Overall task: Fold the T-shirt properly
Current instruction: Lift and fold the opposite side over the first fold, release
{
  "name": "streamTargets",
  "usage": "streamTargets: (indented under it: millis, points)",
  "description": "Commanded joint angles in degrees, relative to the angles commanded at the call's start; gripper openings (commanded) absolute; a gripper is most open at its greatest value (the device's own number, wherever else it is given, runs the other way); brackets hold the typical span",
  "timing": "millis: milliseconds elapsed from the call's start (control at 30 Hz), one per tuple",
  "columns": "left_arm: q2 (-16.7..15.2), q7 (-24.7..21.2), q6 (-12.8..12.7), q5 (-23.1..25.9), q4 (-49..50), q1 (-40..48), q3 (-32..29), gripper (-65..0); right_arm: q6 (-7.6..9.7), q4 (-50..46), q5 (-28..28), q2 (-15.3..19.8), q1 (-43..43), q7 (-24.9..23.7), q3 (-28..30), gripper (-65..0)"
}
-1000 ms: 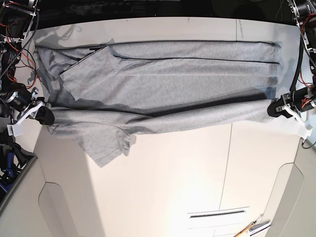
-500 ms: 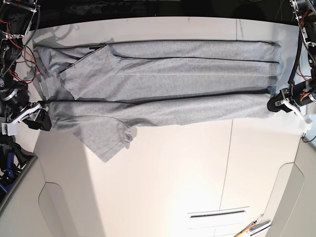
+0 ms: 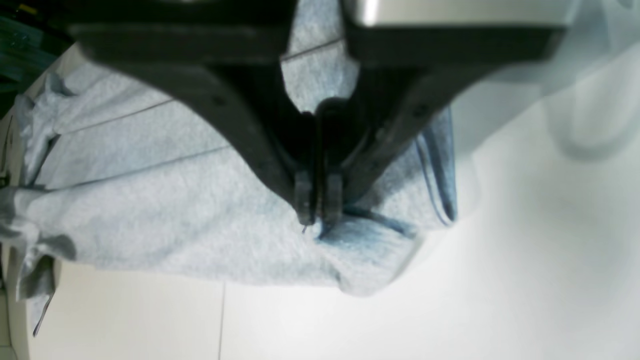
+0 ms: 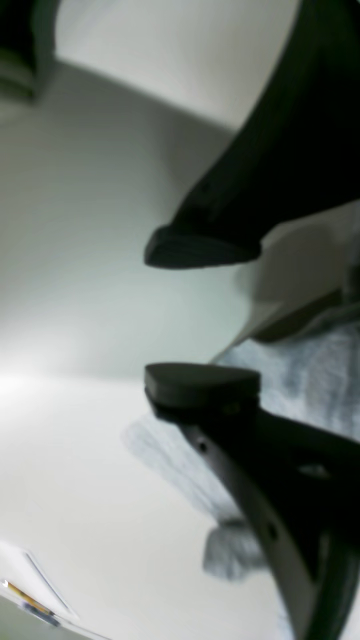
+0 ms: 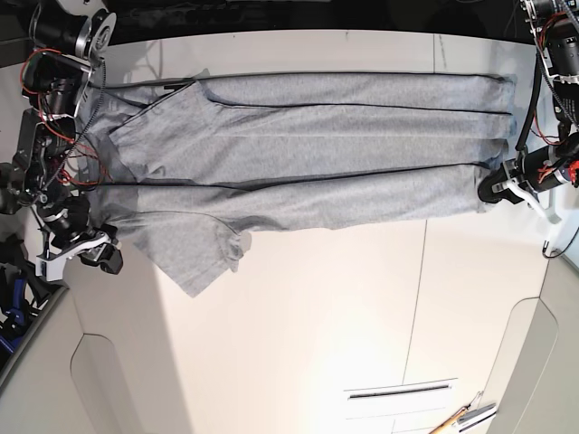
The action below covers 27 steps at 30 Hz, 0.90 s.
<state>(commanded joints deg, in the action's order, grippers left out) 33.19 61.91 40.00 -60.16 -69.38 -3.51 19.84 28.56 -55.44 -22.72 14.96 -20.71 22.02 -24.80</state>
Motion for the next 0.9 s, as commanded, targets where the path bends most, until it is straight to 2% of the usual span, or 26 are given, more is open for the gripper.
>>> streamTargets:
  millis: [67,167,267,467,533,700,900]
  points:
    - [0.0,-0.1,0.0,-0.1,0.0,0.0,0.0,-65.0,0.26,3.7,0.4,-0.9,-1.4,-0.9,0.6,-34.8]
    - [0.0,-0.4,0.0,-0.1,0.0,0.0,0.0,-65.0,3.06,6.1,0.7,-2.2,-2.4,-0.8,2.0,-34.8]
    - [0.0,-0.5,0.0,0.0,0.0,0.0,0.0,-65.0,4.26,6.1,0.0,-3.4,-2.5,-0.8,4.1,-34.8]
    - [0.0,-0.4,0.0,0.0,0.0,0.0,0.0,-65.0,4.31,6.1,-0.2,-6.5,-2.5,-0.5,9.2,-35.0]
    - [0.0,-0.4,0.0,0.0,0.0,0.0,0.0,-65.0,4.26,6.1,-0.2,-7.1,-2.5,-0.5,10.4,-39.4]
    - [0.0,-0.4,0.0,0.0,0.0,0.0,0.0,-65.0,4.28,6.1,-0.2,-7.2,-2.5,0.5,10.6,-64.5]
    - [0.0,-0.4,0.0,0.0,0.0,0.0,0.0,-65.0,4.33,4.4,-0.2,-7.2,-2.4,2.8,10.6,-65.0]
